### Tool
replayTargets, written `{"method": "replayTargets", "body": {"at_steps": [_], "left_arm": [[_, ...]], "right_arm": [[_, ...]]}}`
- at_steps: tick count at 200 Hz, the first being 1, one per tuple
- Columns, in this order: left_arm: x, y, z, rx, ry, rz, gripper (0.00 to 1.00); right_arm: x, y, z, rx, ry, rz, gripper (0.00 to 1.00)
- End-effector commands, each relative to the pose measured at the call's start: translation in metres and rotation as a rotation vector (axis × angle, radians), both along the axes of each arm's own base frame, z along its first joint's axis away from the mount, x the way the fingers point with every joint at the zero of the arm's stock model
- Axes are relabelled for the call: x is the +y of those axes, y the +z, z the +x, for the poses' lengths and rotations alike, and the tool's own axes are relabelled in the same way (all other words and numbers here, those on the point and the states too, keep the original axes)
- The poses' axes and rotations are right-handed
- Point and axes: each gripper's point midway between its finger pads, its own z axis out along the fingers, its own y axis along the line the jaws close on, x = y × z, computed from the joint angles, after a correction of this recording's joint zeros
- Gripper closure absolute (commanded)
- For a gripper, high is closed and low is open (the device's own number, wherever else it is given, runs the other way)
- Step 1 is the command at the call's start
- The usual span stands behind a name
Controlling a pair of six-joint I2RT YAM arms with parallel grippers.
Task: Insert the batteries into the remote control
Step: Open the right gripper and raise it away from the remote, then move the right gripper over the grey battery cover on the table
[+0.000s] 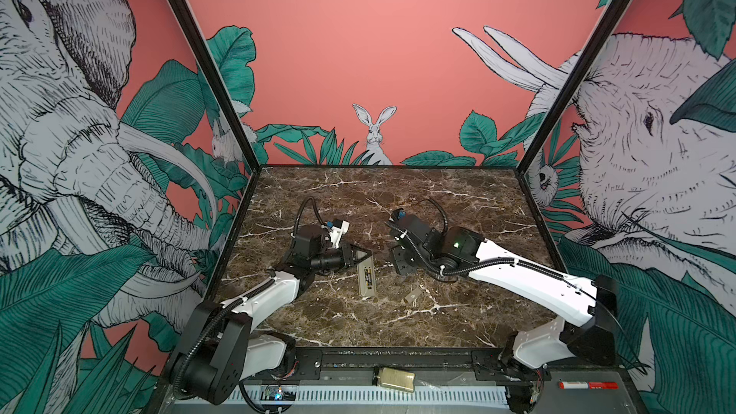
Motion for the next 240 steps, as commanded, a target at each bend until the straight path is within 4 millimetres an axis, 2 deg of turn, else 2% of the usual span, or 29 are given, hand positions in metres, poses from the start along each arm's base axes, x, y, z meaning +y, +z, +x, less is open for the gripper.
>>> {"method": "replayTargets", "body": {"at_steps": [1,84,89,116,171,224,229,240], "left_arm": [[0.003,0.003,-0.001,-0.04,0.005,0.003,1.0],[0.01,-0.006,-0.004,-0.083,0.032,0.031,1.0],[0.01,-0.006,-0.005,-0.086,0.028,0.032,1.0],[0.011,-0.006,-0.01,-0.11,0.005,0.05,1.0],[0.01,-0.001,-0.015,-0.138,-0.027,0.04,1.0],[0.009,0.004,-0.016,-0.149,-0.033,0.028,1.0],[0.009,0.004,-0.016,-0.147,-0.031,0.026,1.0],[0.008,0.003,-0.015,-0.146,-0.033,0.022,1.0]], "right_arm": [[-0.021,-0.008,-0.005,0.085,-0.185,0.025,0.45],[-0.018,-0.053,-0.021,0.305,-0.384,0.043,0.42],[-0.024,-0.065,-0.025,0.325,-0.404,0.016,0.41],[-0.027,-0.086,-0.032,0.38,-0.494,0.021,0.39],[-0.03,-0.119,-0.032,0.418,-0.655,0.068,0.34],[-0.028,-0.134,-0.028,0.426,-0.743,0.12,0.37],[-0.031,-0.145,-0.029,0.433,-0.76,0.096,0.37],[-0.031,-0.148,-0.029,0.437,-0.772,0.097,0.37]]}}
